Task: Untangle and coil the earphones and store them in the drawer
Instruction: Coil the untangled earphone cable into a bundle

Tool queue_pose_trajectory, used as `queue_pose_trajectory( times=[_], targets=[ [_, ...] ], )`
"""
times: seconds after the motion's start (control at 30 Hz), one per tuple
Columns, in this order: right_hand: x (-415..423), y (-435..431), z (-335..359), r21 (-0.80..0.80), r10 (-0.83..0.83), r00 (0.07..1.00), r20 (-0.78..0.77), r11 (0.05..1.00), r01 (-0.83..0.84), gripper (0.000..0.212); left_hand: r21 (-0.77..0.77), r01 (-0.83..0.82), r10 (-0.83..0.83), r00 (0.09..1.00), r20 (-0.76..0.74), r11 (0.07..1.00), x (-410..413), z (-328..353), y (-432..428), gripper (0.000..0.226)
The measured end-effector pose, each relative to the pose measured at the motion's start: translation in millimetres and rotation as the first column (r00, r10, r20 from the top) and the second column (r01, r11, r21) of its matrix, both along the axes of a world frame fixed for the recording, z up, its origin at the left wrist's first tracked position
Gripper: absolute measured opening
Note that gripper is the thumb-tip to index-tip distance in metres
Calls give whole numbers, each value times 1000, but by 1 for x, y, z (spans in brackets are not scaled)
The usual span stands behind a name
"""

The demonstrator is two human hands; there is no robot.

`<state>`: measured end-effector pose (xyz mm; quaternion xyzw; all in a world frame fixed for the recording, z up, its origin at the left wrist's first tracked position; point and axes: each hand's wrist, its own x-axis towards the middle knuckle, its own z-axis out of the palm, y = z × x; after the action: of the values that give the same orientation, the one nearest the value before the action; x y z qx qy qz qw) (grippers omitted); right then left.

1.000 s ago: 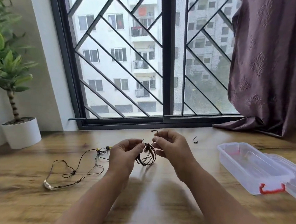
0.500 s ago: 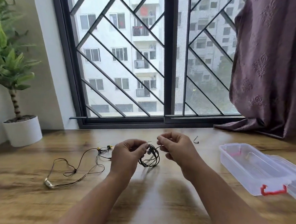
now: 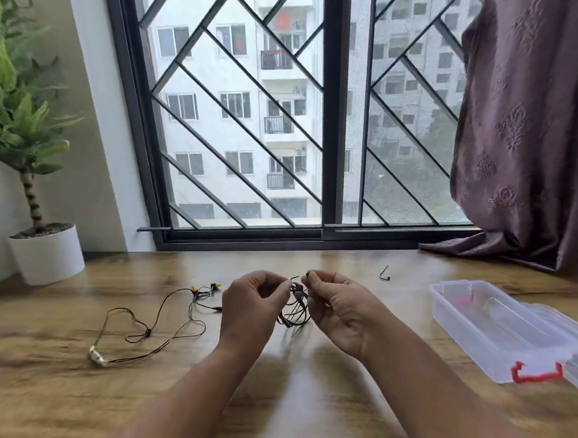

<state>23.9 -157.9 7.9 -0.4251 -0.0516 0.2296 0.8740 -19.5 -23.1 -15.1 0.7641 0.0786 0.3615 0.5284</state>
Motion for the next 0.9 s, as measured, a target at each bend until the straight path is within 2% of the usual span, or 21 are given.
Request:
queue_pose_trajectory(
  times=[0.23, 0.5, 0.73, 0.9],
  targets=[
    [-3, 3, 0, -16, 8, 999, -53, 1000, -9, 15, 171, -109, 100, 993, 60, 979, -2, 1, -8, 10],
    [-7, 12, -4, 5, -36, 999, -30, 999, 36, 7, 217, -170, 153, 984, 93, 961, 0, 1, -10, 15],
    [-5, 17, -9, 75, -77, 997, -8, 994, 78, 9, 262, -193, 166, 978, 123, 946, 0, 0, -12, 20],
    [0, 21, -15, 18, -82, 997, 5, 997, 82, 8, 295, -195, 159, 977, 141, 936, 0, 1, -13, 20]
  ],
)
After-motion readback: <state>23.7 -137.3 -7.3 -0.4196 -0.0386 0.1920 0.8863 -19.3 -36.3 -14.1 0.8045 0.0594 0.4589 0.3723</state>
